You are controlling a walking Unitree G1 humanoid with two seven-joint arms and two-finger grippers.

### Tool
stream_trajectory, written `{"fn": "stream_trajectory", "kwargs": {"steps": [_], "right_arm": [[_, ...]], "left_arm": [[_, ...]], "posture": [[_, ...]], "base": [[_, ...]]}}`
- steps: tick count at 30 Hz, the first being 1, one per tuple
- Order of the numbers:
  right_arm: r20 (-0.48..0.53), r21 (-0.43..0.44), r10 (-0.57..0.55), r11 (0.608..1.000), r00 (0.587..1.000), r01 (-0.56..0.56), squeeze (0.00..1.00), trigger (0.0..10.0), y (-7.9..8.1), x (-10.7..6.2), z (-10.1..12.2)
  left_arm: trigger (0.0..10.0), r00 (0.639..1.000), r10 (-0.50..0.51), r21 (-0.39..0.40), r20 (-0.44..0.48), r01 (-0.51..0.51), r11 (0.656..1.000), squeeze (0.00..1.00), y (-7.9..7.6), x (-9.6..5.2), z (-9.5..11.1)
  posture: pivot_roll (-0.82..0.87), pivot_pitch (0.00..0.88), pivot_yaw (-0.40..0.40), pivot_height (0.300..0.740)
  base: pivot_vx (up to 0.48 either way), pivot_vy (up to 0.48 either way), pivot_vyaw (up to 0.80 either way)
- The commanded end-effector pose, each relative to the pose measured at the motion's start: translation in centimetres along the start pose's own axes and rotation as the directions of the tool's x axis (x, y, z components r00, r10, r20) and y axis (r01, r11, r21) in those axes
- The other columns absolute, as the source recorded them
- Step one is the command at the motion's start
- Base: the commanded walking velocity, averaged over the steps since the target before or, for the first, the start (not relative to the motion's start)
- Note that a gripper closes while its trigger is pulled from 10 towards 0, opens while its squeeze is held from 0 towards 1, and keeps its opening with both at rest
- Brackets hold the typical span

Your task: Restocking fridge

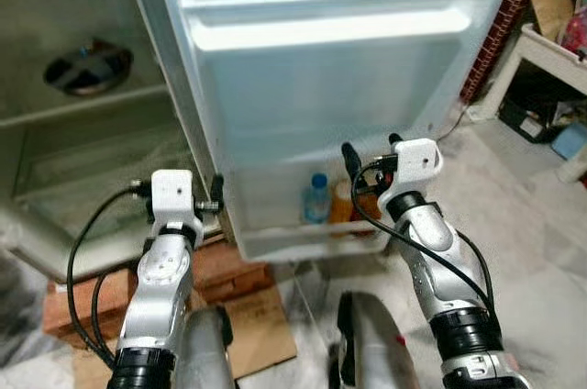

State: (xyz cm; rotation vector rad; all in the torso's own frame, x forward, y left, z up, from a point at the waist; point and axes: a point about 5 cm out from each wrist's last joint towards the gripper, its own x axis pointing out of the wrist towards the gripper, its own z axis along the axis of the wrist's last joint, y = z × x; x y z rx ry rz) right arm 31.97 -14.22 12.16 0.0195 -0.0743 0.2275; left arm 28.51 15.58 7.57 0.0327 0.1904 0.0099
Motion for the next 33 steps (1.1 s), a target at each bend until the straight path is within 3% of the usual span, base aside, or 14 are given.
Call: {"fn": "stream_trajectory", "kwargs": {"steps": [1,10,12,13,15,19,22,27,33], "right_arm": [[0.014,0.016,-0.005,1.000,1.000,0.005,0.00,10.0,-0.2,0.2,0.4],[-0.011,0.010,-0.020,1.000,1.000,0.020,0.00,10.0,-0.3,-0.7,-0.1],[-0.062,0.012,-0.031,0.999,0.998,0.032,0.00,10.0,-0.4,-1.5,-0.8],[-0.161,0.009,-0.035,0.999,0.986,0.037,0.00,10.0,-0.4,-2.6,-2.1],[-0.253,0.000,-0.032,0.999,0.967,0.033,0.00,10.0,-0.5,-3.7,-3.2],[-0.432,0.006,-0.066,0.997,0.899,0.076,0.00,10.0,-1.6,-7.7,-5.3],[-0.430,0.007,-0.094,0.994,0.898,0.108,0.00,10.0,-2.3,-9.1,-5.0],[-0.405,-0.045,-0.204,0.978,0.891,0.203,0.00,10.0,-4.4,-11.3,-3.7],[-0.396,-0.016,-0.192,0.979,0.898,0.203,0.00,10.0,-3.3,-10.4,-3.3]], "left_arm": [[10.0,0.996,0.028,0.007,0.084,-0.029,1.000,0.00,0.6,1.2,2.5],[10.0,0.997,0.048,-0.014,0.067,-0.048,0.999,0.00,0.4,1.4,2.6],[10.0,0.997,0.030,-0.002,0.064,-0.030,1.000,0.00,0.4,1.0,2.5],[10.0,0.998,0.014,0.012,0.053,-0.015,1.000,0.00,0.5,0.6,2.3],[10.0,0.999,0.008,0.019,0.039,-0.009,1.000,0.00,0.6,0.2,2.0],[10.0,1.000,0.028,0.051,-0.009,-0.028,0.998,0.00,1.5,-1.7,0.8],[10.0,0.998,0.037,0.034,-0.042,-0.036,0.999,0.00,2.0,-2.8,0.1],[10.0,1.000,0.024,0.103,-0.009,-0.023,0.994,0.00,2.5,-4.1,0.3],[10.0,0.999,0.040,0.091,-0.016,-0.038,0.995,0.00,2.4,-4.1,0.6]], "posture": [[-0.05,0.000,0.040,0.686],[-0.04,0.000,0.009,0.740],[-0.04,0.000,0.002,0.740],[-0.03,0.000,-0.004,0.740],[-0.02,0.000,-0.019,0.740],[-0.01,0.000,-0.024,0.740],[-0.02,0.000,-0.019,0.740],[-0.02,0.000,-0.013,0.740],[-0.01,0.010,-0.014,0.740]], "base": [[0.000,0.000,0.00],[0.000,0.000,0.00],[0.000,0.000,0.00],[0.000,0.000,0.00],[0.000,0.000,0.00],[0.000,0.000,0.00],[0.000,0.000,0.00],[0.000,0.000,0.00],[0.000,-0.142,0.00]]}}
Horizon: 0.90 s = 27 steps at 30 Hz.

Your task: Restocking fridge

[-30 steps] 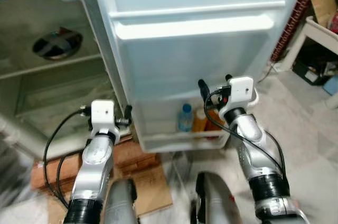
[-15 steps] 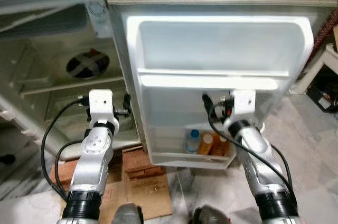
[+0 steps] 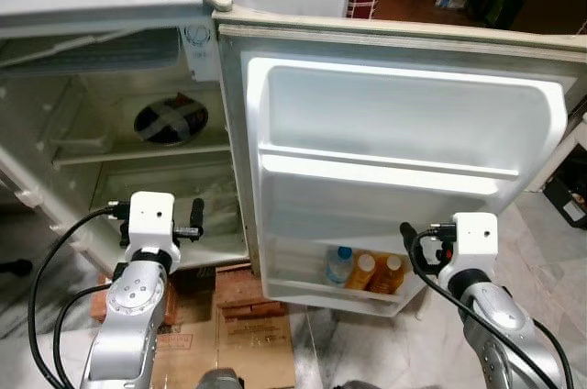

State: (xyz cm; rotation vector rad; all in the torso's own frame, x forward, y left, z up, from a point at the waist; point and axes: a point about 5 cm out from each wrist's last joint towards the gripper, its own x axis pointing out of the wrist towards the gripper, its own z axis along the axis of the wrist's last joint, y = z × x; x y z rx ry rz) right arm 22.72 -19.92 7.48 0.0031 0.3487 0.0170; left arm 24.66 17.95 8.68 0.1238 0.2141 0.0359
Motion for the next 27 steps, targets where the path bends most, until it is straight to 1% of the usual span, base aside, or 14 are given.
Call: {"fn": "stream_trajectory", "kwargs": {"steps": [1,2,3,4,5,9,12,14,16,19,21,23,26,27], "right_arm": [[0.042,-0.041,0.027,0.999,0.999,-0.025,0.00,10.0,0.6,0.1,1.1],[0.045,-0.046,0.025,0.999,0.999,-0.023,0.00,10.0,0.6,0.3,1.2],[0.041,-0.024,0.025,0.999,0.999,-0.024,0.00,10.0,0.6,0.3,1.3],[0.031,-0.025,0.020,1.000,0.999,-0.019,0.00,10.0,0.5,0.4,1.3],[0.014,-0.015,-0.001,1.000,1.000,0.002,0.00,10.0,0.1,0.7,1.2],[0.007,-0.035,0.035,0.999,0.999,-0.035,0.00,10.0,0.3,1.1,1.5],[0.069,-0.065,0.023,0.998,0.997,-0.019,0.00,10.0,0.3,1.5,2.6],[0.081,-0.063,0.012,0.998,0.997,-0.007,0.00,10.0,0.2,1.7,2.8],[0.130,-0.094,-0.003,0.995,0.992,0.016,0.00,10.0,0.2,2.2,3.6],[0.173,-0.081,0.006,0.997,0.985,0.009,0.00,10.0,0.6,2.7,4.3],[0.175,-0.078,0.006,0.997,0.985,0.008,0.00,10.0,0.6,2.7,4.4],[0.153,-0.061,0.031,0.998,0.988,-0.022,0.00,10.0,0.8,2.8,4.2],[0.120,0.018,0.090,0.996,0.989,-0.093,0.00,10.0,1.0,2.6,3.8],[0.106,0.026,0.129,0.991,0.986,-0.133,0.00,10.0,1.2,2.6,3.5]], "left_arm": [[10.0,1.000,-0.008,0.009,0.003,0.008,1.000,0.00,-0.4,-0.3,0.4],[10.0,1.000,-0.011,0.012,-0.002,0.011,1.000,0.00,-0.5,-0.3,0.4],[10.0,1.000,-0.012,0.012,-0.007,0.012,1.000,0.00,-0.7,-0.5,0.4],[10.0,1.000,-0.015,0.009,-0.009,0.015,1.000,0.00,-0.8,-0.7,0.5],[10.0,1.000,-0.019,0.007,-0.009,0.019,1.000,0.00,-0.9,-0.8,0.5],[10.0,1.000,-0.016,0.003,-0.014,0.016,1.000,0.00,-1.0,-1.1,0.4],[10.0,1.000,-0.014,0.003,-0.017,0.014,1.000,0.00,-1.1,-1.2,0.4],[10.0,1.000,-0.014,0.004,-0.018,0.014,1.000,0.00,-1.1,-1.3,0.4],[10.0,1.000,-0.013,0.003,-0.025,0.013,1.000,0.00,-1.2,-1.4,0.4],[10.0,0.999,-0.014,0.002,-0.031,0.014,1.000,0.00,-1.2,-1.5,0.3],[10.0,0.999,-0.014,0.002,-0.032,0.014,1.000,0.00,-1.3,-1.6,0.3],[10.0,0.999,-0.015,0.001,-0.035,0.015,1.000,0.00,-1.3,-1.6,0.3],[10.0,0.999,-0.019,0.000,-0.036,0.019,1.000,0.00,-1.3,-1.6,0.4],[10.0,0.999,-0.018,0.000,-0.036,0.018,1.000,0.00,-1.3,-1.6,0.4]], "posture": [[-0.01,0.019,-0.015,0.740],[-0.01,0.023,-0.015,0.740],[-0.01,0.031,-0.015,0.740],[-0.01,0.040,-0.016,0.740],[-0.01,0.040,-0.016,0.740],[0.00,0.055,-0.020,0.740],[0.01,0.061,-0.025,0.740],[0.01,0.063,-0.028,0.740],[0.02,0.069,-0.030,0.740],[0.02,0.075,-0.030,0.740],[0.02,0.075,-0.030,0.740],[0.02,0.076,-0.030,0.740],[0.02,0.079,-0.034,0.740],[0.02,0.080,-0.035,0.740]], "base": [[0.000,-0.322,0.00],[0.000,-0.337,0.00],[0.000,-0.330,0.00],[0.000,-0.322,0.00],[0.000,-0.315,0.00],[0.000,-0.317,0.00],[-0.080,-0.315,0.00],[0.000,-0.315,0.00],[0.000,-0.296,0.00],[0.000,-0.296,0.00],[0.000,-0.296,0.00],[0.000,-0.292,0.00],[-0.160,-0.286,0.00],[0.000,-0.285,0.00]]}}
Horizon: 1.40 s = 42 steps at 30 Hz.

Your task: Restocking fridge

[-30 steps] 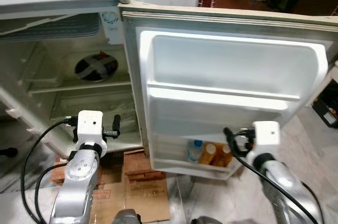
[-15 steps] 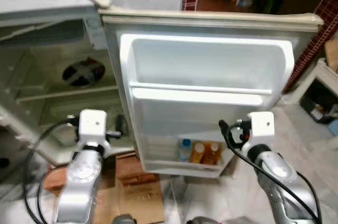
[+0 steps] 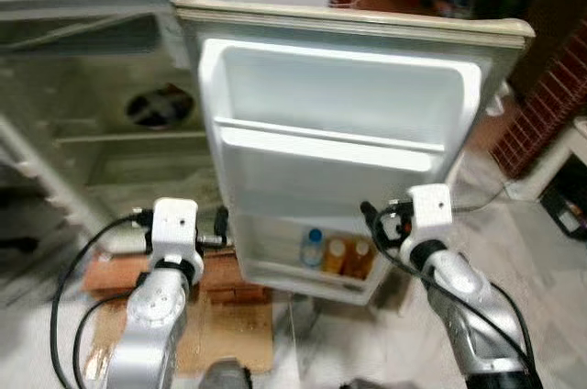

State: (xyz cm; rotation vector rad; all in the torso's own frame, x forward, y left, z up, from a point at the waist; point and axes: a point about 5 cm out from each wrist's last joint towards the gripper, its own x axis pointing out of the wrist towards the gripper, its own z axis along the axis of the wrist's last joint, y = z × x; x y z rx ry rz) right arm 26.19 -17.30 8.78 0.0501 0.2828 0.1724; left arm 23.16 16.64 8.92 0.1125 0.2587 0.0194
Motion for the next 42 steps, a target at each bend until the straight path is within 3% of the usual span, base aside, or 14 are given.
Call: {"fn": "stream_trajectory", "kwargs": {"steps": [1,6,7,10,12,15,17,18,25,31,32,35,38,42], "right_arm": [[0.032,0.021,0.005,1.000,0.999,-0.006,0.00,10.0,-1.1,-0.5,0.9],[-0.065,0.023,0.282,0.959,0.957,-0.281,0.00,10.0,0.5,-1.0,-0.5],[-0.110,0.001,0.387,0.921,0.915,-0.389,0.00,10.0,0.9,-1.4,-1.0],[-0.161,-0.002,0.459,0.885,0.874,-0.466,0.00,10.0,0.9,-2.0,-1.6],[-0.259,-0.007,0.529,0.836,0.808,-0.549,0.00,10.0,0.3,-2.9,-2.8],[-0.315,-0.056,0.508,0.833,0.802,-0.550,0.00,10.0,-0.4,-3.0,-3.4],[-0.393,-0.249,0.351,0.849,0.850,-0.465,0.00,10.0,-2.8,-1.7,-4.1],[-0.393,-0.249,0.351,0.849,0.850,-0.465,0.00,10.0,-2.8,-1.7,-4.1],[-0.184,-0.454,0.013,0.886,0.983,-0.097,0.00,10.0,-5.6,3.3,0.7],[0.043,-0.453,-0.149,0.879,0.988,0.152,0.00,10.0,-6.7,5.2,4.6],[0.100,-0.378,-0.180,0.903,0.979,0.205,0.00,10.0,-6.6,5.7,5.5],[0.162,-0.232,-0.160,0.953,0.974,0.195,0.00,10.0,-5.7,6.3,6.5],[0.212,-0.155,-0.019,0.986,0.977,0.053,0.00,10.0,-3.6,6.6,7.1],[0.222,-0.135,0.206,0.974,0.953,-0.179,0.00,10.0,-1.3,6.2,6.8]], "left_arm": [[10.0,1.000,0.002,0.009,0.007,-0.003,1.000,0.00,-0.1,0.0,0.4],[10.0,1.000,0.000,0.011,0.006,0.000,1.000,0.00,-0.3,0.1,0.4],[10.0,1.000,-0.005,0.010,0.011,0.005,1.000,0.00,-0.4,0.1,0.5],[10.0,1.000,-0.006,0.013,0.013,0.006,1.000,0.00,-0.4,0.2,0.5],[10.0,1.000,-0.001,0.009,0.014,0.001,1.000,0.00,-0.3,0.3,0.6],[10.0,1.000,0.003,0.005,0.015,-0.003,1.000,0.00,-0.3,0.3,0.7],[10.0,1.000,0.013,-0.002,0.016,-0.013,1.000,0.00,-0.1,0.3,0.7],[10.0,1.000,0.013,-0.002,0.016,-0.013,1.000,0.00,-0.1,0.3,0.7],[10.0,0.999,0.048,0.000,0.020,-0.048,0.999,0.00,0.3,0.2,0.8],[10.0,0.992,0.124,-0.017,0.012,-0.124,0.992,0.00,1.2,0.0,0.5],[10.0,0.992,0.126,-0.019,0.009,-0.125,0.992,0.00,1.3,0.1,0.5],[10.0,0.992,0.126,-0.014,0.006,-0.126,0.992,0.00,1.3,0.1,0.5],[10.0,0.992,0.122,-0.010,0.009,-0.122,0.992,0.00,1.2,0.1,0.5],[10.0,0.992,0.123,-0.038,0.009,-0.123,0.992,0.00,1.2,0.3,0.5]], "posture": [[0.02,0.080,-0.036,0.740],[0.01,0.081,-0.033,0.740],[0.01,0.081,-0.032,0.740],[0.02,0.079,-0.031,0.740],[0.02,0.079,-0.031,0.740],[0.02,0.082,-0.033,0.740],[0.02,0.083,-0.034,0.740],[0.02,0.083,-0.034,0.740],[0.05,0.077,-0.033,0.740],[0.06,0.075,-0.044,0.740],[0.07,0.073,-0.042,0.740],[0.07,0.072,-0.042,0.740],[0.07,0.066,-0.037,0.740],[0.06,0.070,-0.032,0.740]], "base": [[0.000,-0.277,0.00],[0.000,-0.252,0.00],[0.000,0.000,0.00],[0.000,0.000,0.00],[0.000,0.000,0.00],[0.000,0.000,0.00],[0.000,0.000,0.00],[0.000,0.000,0.00],[0.000,0.000,0.00],[0.000,0.000,0.00],[0.000,0.000,0.00],[0.000,0.000,0.00],[0.000,0.000,0.00],[0.000,0.000,0.00]]}}
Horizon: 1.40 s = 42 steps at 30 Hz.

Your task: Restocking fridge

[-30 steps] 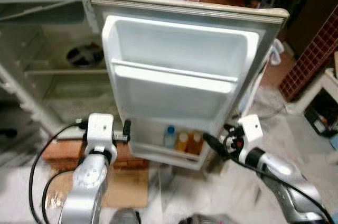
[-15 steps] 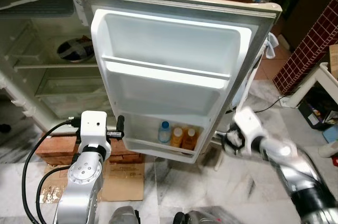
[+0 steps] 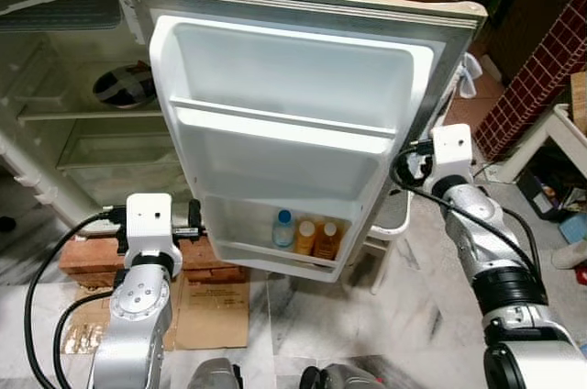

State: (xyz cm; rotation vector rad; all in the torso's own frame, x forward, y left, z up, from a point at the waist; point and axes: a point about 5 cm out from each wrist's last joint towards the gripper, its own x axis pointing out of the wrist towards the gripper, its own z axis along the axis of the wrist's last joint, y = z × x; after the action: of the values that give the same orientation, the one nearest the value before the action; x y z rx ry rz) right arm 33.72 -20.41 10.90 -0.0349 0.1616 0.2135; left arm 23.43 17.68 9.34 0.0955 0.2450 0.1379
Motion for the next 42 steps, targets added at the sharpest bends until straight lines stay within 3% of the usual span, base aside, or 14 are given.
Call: {"fn": "stream_trajectory", "kwargs": {"steps": [1,6,11,17,24,26,28,33,39,42], "right_arm": [[0.127,-0.037,0.153,0.988,0.980,-0.149,0.00,10.0,2.5,0.6,2.6],[0.130,0.006,0.135,0.991,0.982,-0.137,0.00,10.0,2.3,0.6,2.4],[0.164,0.049,0.263,0.960,0.951,-0.274,0.00,10.0,3.6,0.1,2.8],[0.150,0.066,0.362,0.925,0.920,-0.375,0.00,10.0,4.1,-0.5,2.5],[0.053,-0.026,0.242,0.970,0.969,-0.241,0.00,10.0,1.0,-0.8,1.1],[0.002,-0.107,0.173,0.979,0.985,-0.172,0.00,10.0,-0.3,-0.9,0.6],[-0.013,-0.135,0.150,0.979,0.989,-0.150,0.00,10.0,-1.0,-1.0,0.3],[-0.035,-0.113,0.186,0.975,0.982,-0.189,0.00,10.0,-2.0,-1.5,-0.2],[-0.059,-0.099,0.322,0.940,0.945,-0.326,0.00,10.0,-1.7,-2.3,-0.5],[-0.084,-0.113,0.319,0.938,0.944,-0.327,0.00,10.0,-2.1,-2.4,-1.0]], "left_arm": [[10.0,1.000,0.006,-0.009,0.003,-0.006,1.000,0.00,0.0,0.2,0.1],[10.0,1.000,0.006,-0.010,0.004,-0.006,1.000,0.00,-0.1,0.4,0.3],[10.0,1.000,0.007,-0.018,0.000,-0.007,1.000,0.00,-0.3,0.4,0.2],[10.0,1.000,0.012,-0.010,-0.007,-0.012,1.000,0.00,-0.3,0.4,0.1],[10.0,1.000,0.008,0.000,-0.012,-0.008,1.000,0.00,-0.3,0.5,0.1],[10.0,1.000,0.008,0.003,-0.015,-0.008,1.000,0.00,-0.3,0.6,0.1],[10.0,1.000,0.007,0.004,-0.014,-0.007,1.000,0.00,-0.3,0.6,0.1],[10.0,1.000,0.007,0.012,-0.010,-0.007,1.000,0.00,-0.3,0.6,0.1],[10.0,1.000,0.008,0.007,-0.005,-0.008,1.000,0.00,-0.3,0.7,0.2],[10.0,1.000,0.003,0.004,0.000,-0.003,1.000,0.00,-0.4,0.7,0.2]], "posture": [[0.06,0.070,-0.032,0.740],[0.05,0.072,-0.034,0.740],[0.05,0.074,-0.036,0.740],[0.05,0.073,-0.036,0.740],[0.04,0.073,-0.035,0.740],[0.04,0.072,-0.034,0.740],[0.04,0.072,-0.034,0.740],[0.04,0.071,-0.032,0.740],[0.04,0.067,-0.031,0.740],[0.04,0.067,-0.031,0.740]], "base": [[0.000,0.000,0.00],[0.000,0.097,0.00],[-0.267,0.332,0.00],[-0.298,0.377,0.00],[-0.300,0.377,0.00],[-0.306,0.373,0.00],[-0.307,0.371,0.00],[-0.310,0.370,0.00],[-0.313,0.358,0.00],[-0.261,0.292,0.00]]}}
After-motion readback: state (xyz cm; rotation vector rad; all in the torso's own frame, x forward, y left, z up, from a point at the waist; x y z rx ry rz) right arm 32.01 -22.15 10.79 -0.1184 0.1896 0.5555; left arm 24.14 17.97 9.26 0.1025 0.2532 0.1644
